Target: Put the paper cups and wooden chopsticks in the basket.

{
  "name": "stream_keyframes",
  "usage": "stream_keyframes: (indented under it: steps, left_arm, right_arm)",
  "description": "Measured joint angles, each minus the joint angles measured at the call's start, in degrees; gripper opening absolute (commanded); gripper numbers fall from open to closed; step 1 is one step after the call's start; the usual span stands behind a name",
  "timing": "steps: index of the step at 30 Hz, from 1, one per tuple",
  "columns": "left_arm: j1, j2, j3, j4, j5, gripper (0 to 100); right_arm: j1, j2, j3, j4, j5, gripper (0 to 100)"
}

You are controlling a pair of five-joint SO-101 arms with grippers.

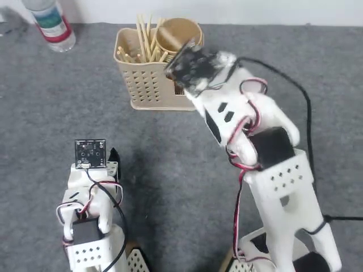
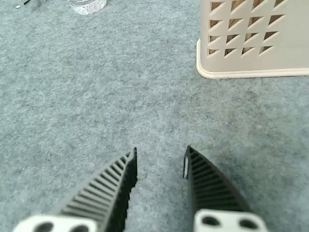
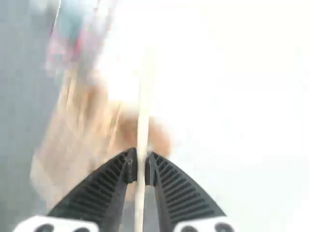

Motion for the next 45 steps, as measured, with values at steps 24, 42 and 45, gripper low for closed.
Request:
stream_keyframes:
  steps: [24, 42, 45]
  left_arm:
    - [0.00, 0.00, 0.00, 0.00, 0.00, 15]
    - [0.00, 0.00, 0.00, 0.00, 0.00, 15]
    - [0.00, 0.00, 0.00, 0.00, 0.00, 15]
  right_arm:
    - [-11.69, 76.40, -91.16, -2.20, -6.24, 0.7]
    - [-5.63, 79.56, -97.67, 17.32, -20.22, 18.2]
    - [-5.45, 78.51, -98.20, 19.16, -20.22, 18.0]
